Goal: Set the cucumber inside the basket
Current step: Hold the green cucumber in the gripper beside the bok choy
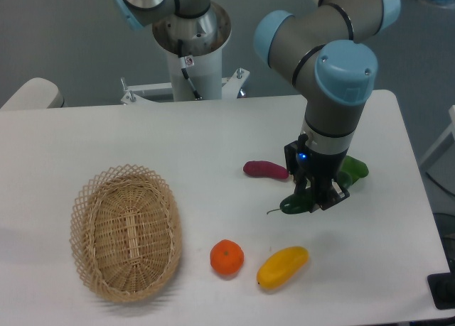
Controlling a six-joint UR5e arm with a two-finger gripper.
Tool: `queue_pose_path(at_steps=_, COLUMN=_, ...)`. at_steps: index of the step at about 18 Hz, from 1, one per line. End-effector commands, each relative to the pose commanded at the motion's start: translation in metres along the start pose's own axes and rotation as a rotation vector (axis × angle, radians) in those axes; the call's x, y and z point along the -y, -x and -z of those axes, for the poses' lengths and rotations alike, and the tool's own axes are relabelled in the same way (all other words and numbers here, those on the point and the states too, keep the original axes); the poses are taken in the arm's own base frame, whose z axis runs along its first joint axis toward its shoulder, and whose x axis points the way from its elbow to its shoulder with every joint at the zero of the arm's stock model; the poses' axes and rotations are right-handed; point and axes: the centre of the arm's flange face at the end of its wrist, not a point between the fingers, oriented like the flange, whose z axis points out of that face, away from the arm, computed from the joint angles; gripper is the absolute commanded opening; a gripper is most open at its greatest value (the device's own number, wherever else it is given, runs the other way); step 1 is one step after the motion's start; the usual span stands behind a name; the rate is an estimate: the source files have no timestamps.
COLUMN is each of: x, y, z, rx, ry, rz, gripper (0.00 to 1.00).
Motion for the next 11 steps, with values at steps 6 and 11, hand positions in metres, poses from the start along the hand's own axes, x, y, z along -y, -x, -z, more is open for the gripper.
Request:
queue_pose_path(at_steps=6, x=0.001, y=0.000, z=0.000, rx=0.000, ry=0.003, rz=0.005, gripper=0.33)
queue_pose_path(at_steps=11, x=0.025, y=-0.005, z=-0.007, rx=-0.010, ry=0.001, rz=0.000, gripper=0.33)
